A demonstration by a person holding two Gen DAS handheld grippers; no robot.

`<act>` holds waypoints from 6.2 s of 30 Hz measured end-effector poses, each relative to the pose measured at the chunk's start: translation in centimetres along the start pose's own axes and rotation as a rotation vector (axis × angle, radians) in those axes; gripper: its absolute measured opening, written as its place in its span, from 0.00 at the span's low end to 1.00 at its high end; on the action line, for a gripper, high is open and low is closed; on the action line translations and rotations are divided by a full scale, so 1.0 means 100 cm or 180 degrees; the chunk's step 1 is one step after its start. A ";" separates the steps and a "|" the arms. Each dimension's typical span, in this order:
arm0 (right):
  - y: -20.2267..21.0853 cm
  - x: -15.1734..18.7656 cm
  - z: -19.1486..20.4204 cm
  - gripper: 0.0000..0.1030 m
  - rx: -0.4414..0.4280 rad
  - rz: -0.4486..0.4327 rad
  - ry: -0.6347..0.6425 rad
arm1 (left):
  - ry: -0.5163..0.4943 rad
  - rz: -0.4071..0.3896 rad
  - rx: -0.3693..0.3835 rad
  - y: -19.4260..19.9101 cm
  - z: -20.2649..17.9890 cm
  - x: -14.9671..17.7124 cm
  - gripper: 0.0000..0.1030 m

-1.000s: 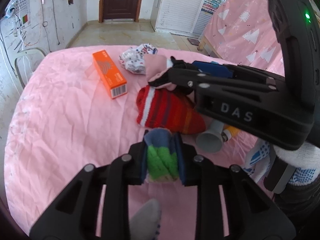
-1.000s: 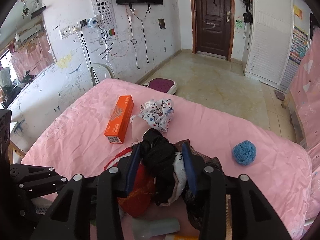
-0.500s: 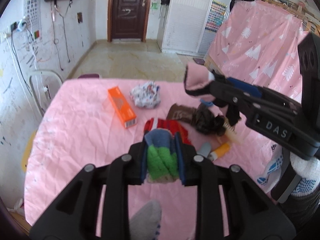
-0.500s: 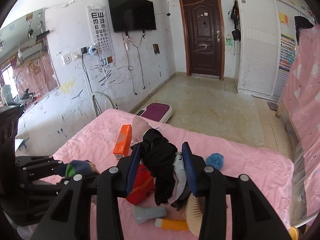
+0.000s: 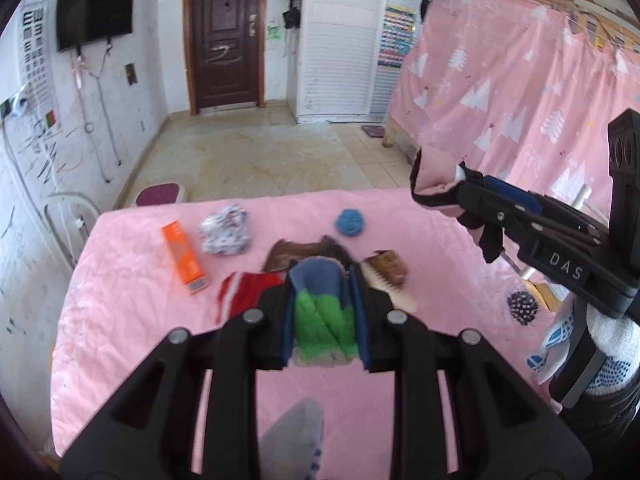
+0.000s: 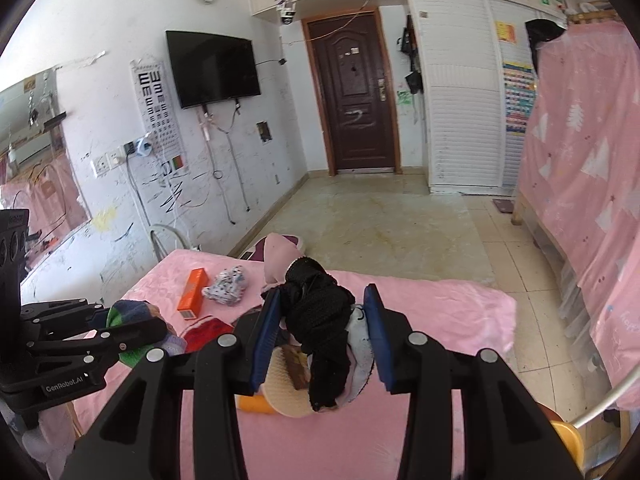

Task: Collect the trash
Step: 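Carry the sock and black cloth to the orange bin while both grippers open to drop them, then move both open grippers back over the bed clutter, then grasp the red striped sock with the left gripper while the right gripper grasps the black glove, then carry the red sock and black glove to the orange bin while both grippers open to drop them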

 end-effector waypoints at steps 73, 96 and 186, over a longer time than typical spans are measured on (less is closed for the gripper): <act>0.058 0.058 -0.115 0.48 0.0689 0.0139 -0.0357 | -0.0169 0.0016 0.0884 -0.027 -0.166 -0.045 0.39; -0.063 0.030 0.025 0.53 0.0128 0.0526 0.0238 | 0.0446 0.0105 -0.0032 -0.033 0.051 -0.025 0.46; -0.004 0.011 0.022 0.10 -0.0072 0.0121 0.0243 | 0.0186 0.0110 -0.0086 -0.011 0.009 0.007 0.18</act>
Point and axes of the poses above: each gripper's, at about its wrist camera, not at the fingertips, and y roughly against the way its jaws point, z to its left, x to its underside, the point moved 10 cm from there along -y, roughly the way its jaws point, and after that the axes turned 4 degrees about -z, right-handed, at the moved point
